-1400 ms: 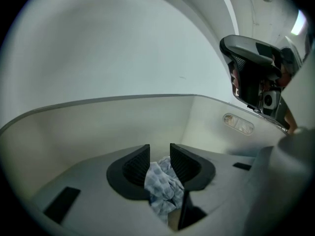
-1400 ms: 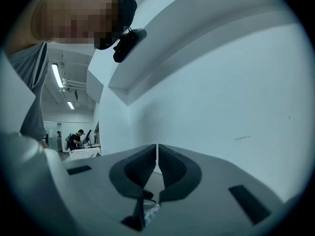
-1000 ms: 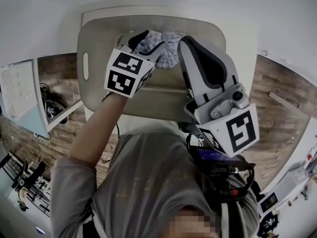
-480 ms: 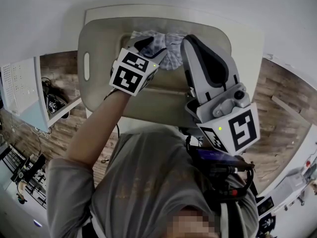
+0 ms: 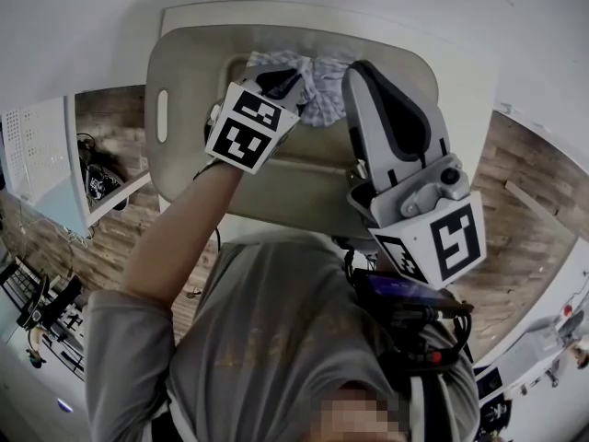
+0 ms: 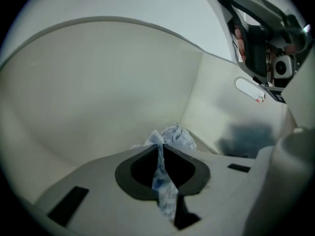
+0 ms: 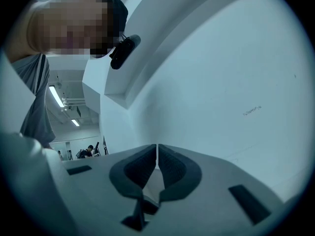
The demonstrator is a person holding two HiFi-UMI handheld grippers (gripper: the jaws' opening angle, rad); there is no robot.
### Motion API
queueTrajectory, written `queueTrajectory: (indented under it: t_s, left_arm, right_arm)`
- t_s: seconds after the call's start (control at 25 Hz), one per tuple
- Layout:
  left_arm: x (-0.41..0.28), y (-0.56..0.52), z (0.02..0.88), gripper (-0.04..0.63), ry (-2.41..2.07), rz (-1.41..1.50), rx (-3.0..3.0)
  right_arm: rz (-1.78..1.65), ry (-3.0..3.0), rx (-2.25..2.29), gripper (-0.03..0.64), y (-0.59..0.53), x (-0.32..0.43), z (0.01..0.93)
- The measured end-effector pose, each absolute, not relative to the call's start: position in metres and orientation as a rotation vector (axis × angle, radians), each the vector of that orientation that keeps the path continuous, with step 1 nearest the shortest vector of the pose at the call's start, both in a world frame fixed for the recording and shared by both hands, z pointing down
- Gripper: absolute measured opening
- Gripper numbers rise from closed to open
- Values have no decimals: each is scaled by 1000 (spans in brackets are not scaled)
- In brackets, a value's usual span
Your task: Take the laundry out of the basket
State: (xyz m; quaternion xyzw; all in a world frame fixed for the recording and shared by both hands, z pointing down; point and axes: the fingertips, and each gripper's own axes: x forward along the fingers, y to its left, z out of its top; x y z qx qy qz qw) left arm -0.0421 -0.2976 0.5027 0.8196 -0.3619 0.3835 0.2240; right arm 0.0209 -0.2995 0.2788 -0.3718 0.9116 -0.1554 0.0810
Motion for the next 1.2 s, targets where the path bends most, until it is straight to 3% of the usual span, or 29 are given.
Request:
queueTrajectory:
  t_s: [0.48,0.64,0.72,1.2]
  left_arm:
    - [-36,-297,506,41,-993,1076,2300]
    - [-23,-293,506,188,-922,1059,2336]
    - [-20,-292,507,210,-904,1059,2346]
    - [-25,-300,525,197,-918,1197,2392]
  right_arm:
    - [-453,2721,-1121,18,-297,24,275]
    - [-452,2721,-1122,18,-298,24,274]
    - [-450,2722,-1123,18,-298,24,274]
    - [-457,2699,-1125,18,-296,25,271]
